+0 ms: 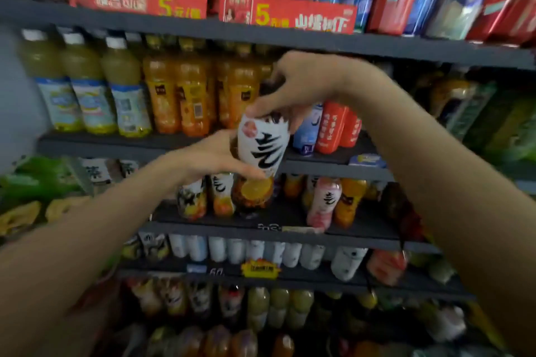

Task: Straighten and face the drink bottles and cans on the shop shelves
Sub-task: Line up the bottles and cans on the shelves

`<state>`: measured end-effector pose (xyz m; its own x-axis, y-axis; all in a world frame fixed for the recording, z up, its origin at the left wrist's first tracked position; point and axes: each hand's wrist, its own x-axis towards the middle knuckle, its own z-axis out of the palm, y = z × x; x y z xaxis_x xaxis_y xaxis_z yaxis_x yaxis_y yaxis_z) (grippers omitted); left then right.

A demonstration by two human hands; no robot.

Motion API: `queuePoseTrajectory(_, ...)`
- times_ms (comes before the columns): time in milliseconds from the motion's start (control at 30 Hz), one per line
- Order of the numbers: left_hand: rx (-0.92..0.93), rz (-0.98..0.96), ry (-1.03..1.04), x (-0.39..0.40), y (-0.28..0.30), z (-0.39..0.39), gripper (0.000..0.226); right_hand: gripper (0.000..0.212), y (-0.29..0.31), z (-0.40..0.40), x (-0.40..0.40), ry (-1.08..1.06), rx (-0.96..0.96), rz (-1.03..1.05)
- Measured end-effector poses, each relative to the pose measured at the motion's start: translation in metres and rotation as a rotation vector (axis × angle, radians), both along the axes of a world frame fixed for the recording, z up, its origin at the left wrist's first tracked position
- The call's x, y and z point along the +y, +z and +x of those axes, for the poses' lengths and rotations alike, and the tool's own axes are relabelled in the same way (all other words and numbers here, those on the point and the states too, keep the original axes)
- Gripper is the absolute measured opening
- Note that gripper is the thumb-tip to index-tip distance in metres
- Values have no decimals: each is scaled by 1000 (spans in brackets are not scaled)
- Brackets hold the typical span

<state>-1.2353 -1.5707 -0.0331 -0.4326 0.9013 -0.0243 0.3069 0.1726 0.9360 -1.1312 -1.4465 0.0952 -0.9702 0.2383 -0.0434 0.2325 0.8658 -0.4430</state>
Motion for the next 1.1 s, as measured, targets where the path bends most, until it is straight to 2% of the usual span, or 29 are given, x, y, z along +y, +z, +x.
queuePoseTrajectory(100,-54,-41,93,19,-60,7,56,43,-87,12,25,22,-61,-59)
queuePoseTrajectory(200,-66,-58,156,48,-108,17,58,50,-174,14,50,-122,61,-282)
queuePoseTrajectory(267,-34,-66,162,67,-134,19,66,66,-229,17,50,-264,156,-435)
queuePoseTrajectory(333,24,-85,184,85,-158,15,70,71,-266,9,53,-422,271,-482)
queuePoseTrajectory(500,141,-137,388,100,-191,-18,58,67,-304,-24,64,-640,440,-425)
queuePoseTrajectory(600,170,-187,463,96,-201,-36,52,63,-313,-43,69,-647,506,-402)
queuePoseTrajectory(700,202,-239,436,96,-207,-42,56,69,-317,-56,69,-610,531,-312)
queuePoseTrajectory(900,178,-197,373,96,-211,-42,67,63,-337,-63,61,-553,411,-176)
queuePoseTrajectory(1000,173,-243,327,96,-213,-42,68,63,-336,-73,66,-631,402,-249)
queuePoseTrajectory(1100,132,-238,274,101,-216,-41,69,68,-319,-95,85,-693,245,-365)
